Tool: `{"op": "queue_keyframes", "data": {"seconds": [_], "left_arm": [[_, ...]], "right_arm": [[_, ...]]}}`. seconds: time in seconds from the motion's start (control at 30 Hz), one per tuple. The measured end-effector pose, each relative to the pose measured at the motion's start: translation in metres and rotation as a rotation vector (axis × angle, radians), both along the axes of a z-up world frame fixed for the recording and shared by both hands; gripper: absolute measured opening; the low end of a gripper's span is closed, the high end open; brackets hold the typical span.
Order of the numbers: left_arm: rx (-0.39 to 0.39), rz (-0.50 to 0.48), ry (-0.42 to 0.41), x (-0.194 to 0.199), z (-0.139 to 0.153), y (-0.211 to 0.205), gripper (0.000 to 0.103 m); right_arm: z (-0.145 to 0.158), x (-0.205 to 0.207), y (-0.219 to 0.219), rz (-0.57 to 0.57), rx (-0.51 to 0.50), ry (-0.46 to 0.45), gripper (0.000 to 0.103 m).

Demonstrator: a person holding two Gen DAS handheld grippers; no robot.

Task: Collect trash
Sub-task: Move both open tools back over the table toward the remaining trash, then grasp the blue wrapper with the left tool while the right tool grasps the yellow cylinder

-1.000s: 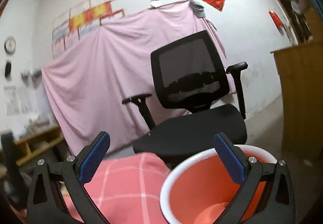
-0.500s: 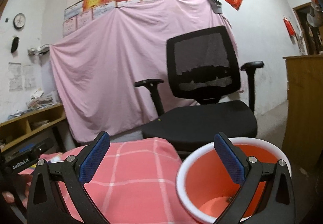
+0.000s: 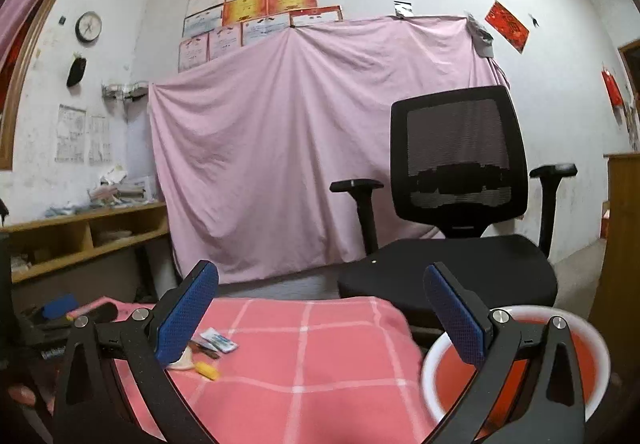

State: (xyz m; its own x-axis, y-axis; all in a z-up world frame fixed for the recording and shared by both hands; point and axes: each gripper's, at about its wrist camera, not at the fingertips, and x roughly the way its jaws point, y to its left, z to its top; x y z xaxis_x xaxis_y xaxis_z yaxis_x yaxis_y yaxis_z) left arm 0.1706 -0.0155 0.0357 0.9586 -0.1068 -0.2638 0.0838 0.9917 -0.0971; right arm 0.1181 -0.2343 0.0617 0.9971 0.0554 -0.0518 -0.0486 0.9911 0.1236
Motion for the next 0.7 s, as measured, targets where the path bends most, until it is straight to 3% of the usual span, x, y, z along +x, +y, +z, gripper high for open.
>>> {"op": "queue_keyframes", "data": {"seconds": [0.33, 0.5, 0.7], "left_arm": [[0.008, -0.011, 0.000, 0.003, 0.005, 0.047, 0.098], [0.017, -0.054, 0.070, 0.015, -0.006, 0.062, 0.098], [-0.046, -0.074, 0.158, 0.029, -0.010, 0.073, 0.098]], "right_arm": [[0.005, 0.007, 0.056, 0.036, -0.045, 0.007, 0.103], [-0.008, 0.035, 0.079, 0.078, -0.073, 0.148, 0.103], [-0.031, 0.061, 0.084, 0.104, -0.075, 0.309, 0.103]]}}
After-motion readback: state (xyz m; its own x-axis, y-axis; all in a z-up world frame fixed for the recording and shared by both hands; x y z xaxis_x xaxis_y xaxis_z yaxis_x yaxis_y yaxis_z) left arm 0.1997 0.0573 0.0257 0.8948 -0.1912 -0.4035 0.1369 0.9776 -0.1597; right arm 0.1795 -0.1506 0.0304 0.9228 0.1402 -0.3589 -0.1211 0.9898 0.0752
